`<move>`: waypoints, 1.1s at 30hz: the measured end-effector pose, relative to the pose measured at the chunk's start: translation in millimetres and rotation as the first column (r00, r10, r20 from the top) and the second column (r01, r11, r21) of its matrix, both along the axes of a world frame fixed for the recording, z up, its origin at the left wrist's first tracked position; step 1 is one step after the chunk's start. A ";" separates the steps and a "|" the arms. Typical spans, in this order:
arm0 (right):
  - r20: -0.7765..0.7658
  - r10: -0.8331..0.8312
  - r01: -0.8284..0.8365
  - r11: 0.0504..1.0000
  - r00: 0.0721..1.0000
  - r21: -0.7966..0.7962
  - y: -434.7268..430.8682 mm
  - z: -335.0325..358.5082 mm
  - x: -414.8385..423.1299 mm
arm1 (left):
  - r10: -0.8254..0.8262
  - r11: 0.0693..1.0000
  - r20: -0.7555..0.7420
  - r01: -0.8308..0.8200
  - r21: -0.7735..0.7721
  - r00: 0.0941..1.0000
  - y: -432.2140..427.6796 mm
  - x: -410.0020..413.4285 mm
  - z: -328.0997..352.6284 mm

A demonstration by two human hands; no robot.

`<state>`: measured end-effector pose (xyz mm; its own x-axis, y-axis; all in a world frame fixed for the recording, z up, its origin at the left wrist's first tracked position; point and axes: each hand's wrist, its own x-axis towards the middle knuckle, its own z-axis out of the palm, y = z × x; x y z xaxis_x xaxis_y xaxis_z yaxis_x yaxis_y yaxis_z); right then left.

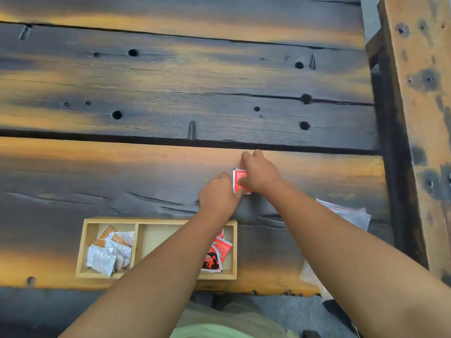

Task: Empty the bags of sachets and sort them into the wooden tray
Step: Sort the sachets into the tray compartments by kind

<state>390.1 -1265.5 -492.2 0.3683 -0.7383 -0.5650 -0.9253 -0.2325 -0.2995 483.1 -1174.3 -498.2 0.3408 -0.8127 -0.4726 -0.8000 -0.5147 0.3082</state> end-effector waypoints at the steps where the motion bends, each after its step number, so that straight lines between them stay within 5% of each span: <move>1: 0.015 -0.026 0.026 1.000 1.000 0.011 -0.3 -0.6 -0.7 | 0.002 1.000 0.007 -0.002 -0.011 1.000 0.1 -0.2 -3.0; 8: 0.297 -0.340 0.299 0.938 0.893 0.173 7.6 8.5 -12.4 | 0.179 0.978 -0.295 -0.203 -0.050 0.938 3.7 11.6 -7.1; 12: 0.452 -0.480 0.377 0.875 0.752 0.304 27.3 18.9 -12.4 | 0.266 0.941 -0.629 -0.339 0.004 0.730 15.5 22.3 9.4; 18: 0.505 -0.530 0.370 0.845 0.681 0.387 69.0 47.1 -8.0 | 0.330 0.891 -0.791 -0.447 0.081 0.515 43.9 48.9 48.3; 28: 0.391 -0.417 0.395 0.908 0.821 0.138 176.9 59.9 -4.0 | 0.038 0.994 -0.668 -0.094 -0.049 0.743 122.5 79.5 51.3; 33: 0.199 -0.358 0.360 0.932 0.912 0.027 210.9 46.2 -3.2 | -0.311 0.950 -0.298 0.285 -0.128 0.902 146.0 72.0 39.1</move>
